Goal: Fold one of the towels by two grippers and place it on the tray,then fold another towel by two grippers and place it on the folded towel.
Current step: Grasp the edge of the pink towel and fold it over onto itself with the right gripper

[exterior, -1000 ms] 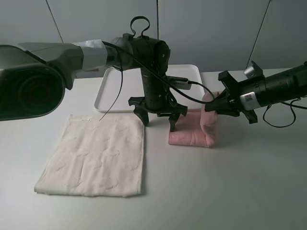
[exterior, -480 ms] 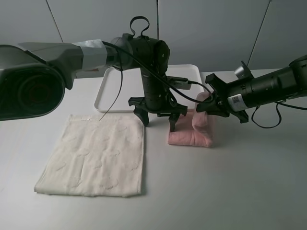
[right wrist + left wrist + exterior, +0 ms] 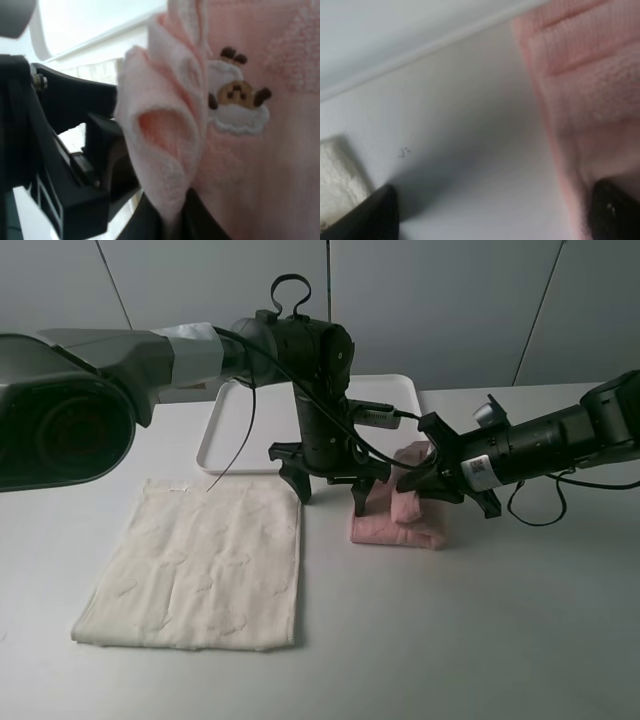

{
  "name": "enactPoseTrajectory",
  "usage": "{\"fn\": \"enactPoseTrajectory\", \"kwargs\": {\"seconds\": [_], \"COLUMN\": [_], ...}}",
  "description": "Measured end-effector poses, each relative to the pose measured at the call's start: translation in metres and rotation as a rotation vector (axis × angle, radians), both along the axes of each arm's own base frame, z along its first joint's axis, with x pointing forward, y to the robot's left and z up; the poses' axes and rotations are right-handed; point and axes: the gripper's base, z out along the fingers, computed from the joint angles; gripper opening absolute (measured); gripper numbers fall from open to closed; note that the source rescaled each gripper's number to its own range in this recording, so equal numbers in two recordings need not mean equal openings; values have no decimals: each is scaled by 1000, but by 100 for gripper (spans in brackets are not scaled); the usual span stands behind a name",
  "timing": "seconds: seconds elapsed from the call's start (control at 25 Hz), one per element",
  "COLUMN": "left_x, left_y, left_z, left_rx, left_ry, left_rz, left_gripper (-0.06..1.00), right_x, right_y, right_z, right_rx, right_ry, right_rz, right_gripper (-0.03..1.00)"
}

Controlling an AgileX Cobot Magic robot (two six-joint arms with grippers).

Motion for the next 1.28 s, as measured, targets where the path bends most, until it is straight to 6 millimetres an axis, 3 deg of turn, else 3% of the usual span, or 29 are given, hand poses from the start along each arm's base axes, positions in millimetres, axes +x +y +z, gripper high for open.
{"fn": "enactPoseTrajectory", "kwargs": {"seconds": [0.28, 0.52, 0.72, 0.8, 0.96, 1.16, 1.28], "left_x": [11, 37, 48, 48, 52, 58, 61], "left_y": [-2, 4, 7, 8, 13, 22, 29], "left_z": [12, 50, 75, 80, 84, 88, 100], "left_rx": [-84, -199, -245, -252, -253, -263, -273], "left_ry": [2, -88, -164, -177, -188, -202, -231], "left_rz": [-9, 35, 23, 15, 14, -17, -47], "left_gripper": [99, 99, 99, 99, 99, 99, 99], "right_x": [0, -1, -1, 0, 1, -1, -2], "right_y": [0, 1, 2, 2, 6, 12, 13], "right_z": [0, 1, 2, 2, 8, 18, 18], "right_rx": [6, 20, 22, 29, 119, 220, 214], "right_ry": [-4, -2, -2, -2, -15, -76, -98], "right_rz": [6, 14, 14, 4, -7, 52, 81], "right_gripper": [4, 4, 4, 12, 43, 50, 55]}}
